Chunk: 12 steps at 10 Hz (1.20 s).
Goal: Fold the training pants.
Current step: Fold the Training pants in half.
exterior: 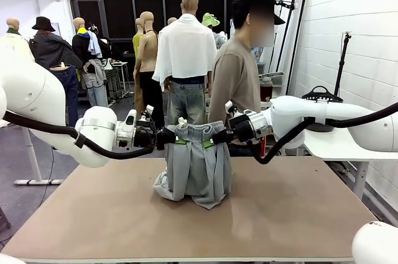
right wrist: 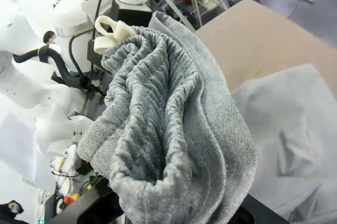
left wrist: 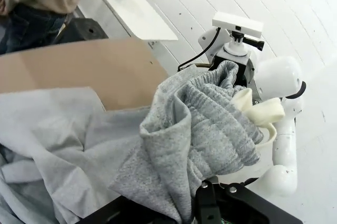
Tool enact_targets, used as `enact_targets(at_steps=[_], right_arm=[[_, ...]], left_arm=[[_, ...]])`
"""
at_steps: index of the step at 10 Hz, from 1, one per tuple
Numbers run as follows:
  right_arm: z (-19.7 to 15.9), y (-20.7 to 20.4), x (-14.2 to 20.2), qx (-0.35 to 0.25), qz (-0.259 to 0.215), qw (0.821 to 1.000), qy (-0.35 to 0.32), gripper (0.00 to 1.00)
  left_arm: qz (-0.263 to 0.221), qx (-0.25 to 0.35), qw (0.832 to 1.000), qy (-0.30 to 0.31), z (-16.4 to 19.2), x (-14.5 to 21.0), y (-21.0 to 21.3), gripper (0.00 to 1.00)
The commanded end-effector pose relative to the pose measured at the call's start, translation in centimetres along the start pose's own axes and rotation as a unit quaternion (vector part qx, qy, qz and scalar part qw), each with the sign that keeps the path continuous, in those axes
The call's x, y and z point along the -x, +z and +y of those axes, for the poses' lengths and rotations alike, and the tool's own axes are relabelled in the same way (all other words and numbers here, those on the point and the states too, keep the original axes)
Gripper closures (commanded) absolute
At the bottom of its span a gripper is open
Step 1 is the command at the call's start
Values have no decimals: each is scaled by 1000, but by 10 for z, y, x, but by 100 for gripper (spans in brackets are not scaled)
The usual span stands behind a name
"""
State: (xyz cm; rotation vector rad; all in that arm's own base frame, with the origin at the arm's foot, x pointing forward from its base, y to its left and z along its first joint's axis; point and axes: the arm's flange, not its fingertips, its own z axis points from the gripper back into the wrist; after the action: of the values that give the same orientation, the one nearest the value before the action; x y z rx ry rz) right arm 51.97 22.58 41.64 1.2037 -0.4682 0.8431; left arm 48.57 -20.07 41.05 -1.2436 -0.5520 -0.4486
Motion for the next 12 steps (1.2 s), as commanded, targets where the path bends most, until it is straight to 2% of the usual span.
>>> enact_targets(at_steps=[1, 6, 8, 12], right_arm=[[-2, 11, 30, 5, 4, 999, -44, 100], [-17, -2, 79, -11, -25, 993, -115, 100], [-28, -4, 81, 1, -30, 992, -125, 100], [-60, -10, 61, 47, -37, 990, -132, 100]], left_arm=[[-29, -9, 998, 51, -1, 12, 19, 100], [-51, 21, 986, 160, 50, 62, 2, 100], [-62, 18, 985, 160, 72, 59, 1, 100], [-54, -42, 987, 144, 95, 28, 6, 100]])
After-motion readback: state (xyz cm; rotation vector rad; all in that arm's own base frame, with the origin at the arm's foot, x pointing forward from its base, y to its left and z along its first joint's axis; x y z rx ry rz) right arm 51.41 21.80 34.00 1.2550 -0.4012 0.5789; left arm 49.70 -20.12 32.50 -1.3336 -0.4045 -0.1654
